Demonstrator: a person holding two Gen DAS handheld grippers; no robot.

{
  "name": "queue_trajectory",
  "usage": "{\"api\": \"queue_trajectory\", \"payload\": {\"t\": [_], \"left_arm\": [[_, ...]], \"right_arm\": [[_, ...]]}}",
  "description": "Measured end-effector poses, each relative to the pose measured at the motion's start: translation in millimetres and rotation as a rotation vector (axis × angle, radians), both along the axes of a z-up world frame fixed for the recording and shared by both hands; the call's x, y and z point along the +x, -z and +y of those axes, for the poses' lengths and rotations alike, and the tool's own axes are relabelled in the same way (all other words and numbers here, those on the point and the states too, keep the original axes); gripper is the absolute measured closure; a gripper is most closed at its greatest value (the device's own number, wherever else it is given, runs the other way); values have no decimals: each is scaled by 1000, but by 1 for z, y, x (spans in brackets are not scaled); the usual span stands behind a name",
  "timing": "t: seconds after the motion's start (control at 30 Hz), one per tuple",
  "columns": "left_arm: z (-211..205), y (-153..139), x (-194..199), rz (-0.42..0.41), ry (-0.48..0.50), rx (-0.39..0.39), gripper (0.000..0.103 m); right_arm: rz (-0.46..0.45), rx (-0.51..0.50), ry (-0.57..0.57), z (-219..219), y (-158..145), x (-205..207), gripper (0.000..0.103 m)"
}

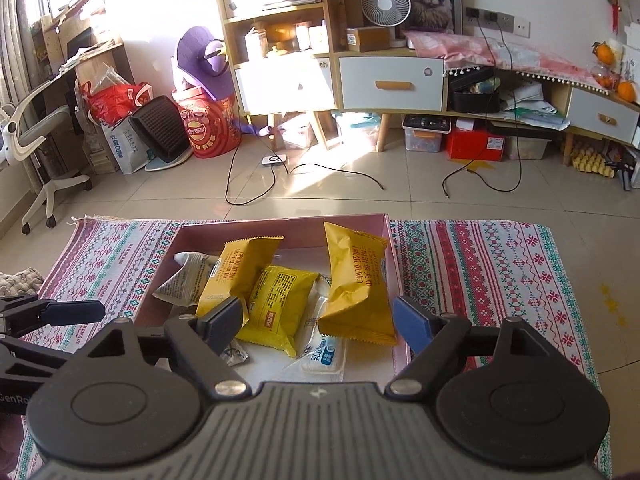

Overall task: Organize snacks
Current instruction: 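Open both tools to release the yellow packets in the box, then move the left tool to the wafer packet while the right approaches the nut-bread bag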

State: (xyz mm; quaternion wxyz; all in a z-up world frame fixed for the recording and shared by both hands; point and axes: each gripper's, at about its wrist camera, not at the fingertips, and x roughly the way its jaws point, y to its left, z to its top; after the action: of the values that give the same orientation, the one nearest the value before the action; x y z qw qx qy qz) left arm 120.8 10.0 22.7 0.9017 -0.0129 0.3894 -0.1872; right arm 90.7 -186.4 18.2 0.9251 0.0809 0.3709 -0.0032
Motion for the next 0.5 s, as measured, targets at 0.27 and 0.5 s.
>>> {"api": "queue_trajectory", "payload": {"t": [0.27, 0.5], "left_arm": [[7, 0, -30, 4, 27, 35, 4], [14, 0, -49, 8, 33, 24, 0]], "right_arm": [[16, -20, -26, 9, -2, -26, 18], [37, -31, -41, 16, 1, -44, 15]]}}
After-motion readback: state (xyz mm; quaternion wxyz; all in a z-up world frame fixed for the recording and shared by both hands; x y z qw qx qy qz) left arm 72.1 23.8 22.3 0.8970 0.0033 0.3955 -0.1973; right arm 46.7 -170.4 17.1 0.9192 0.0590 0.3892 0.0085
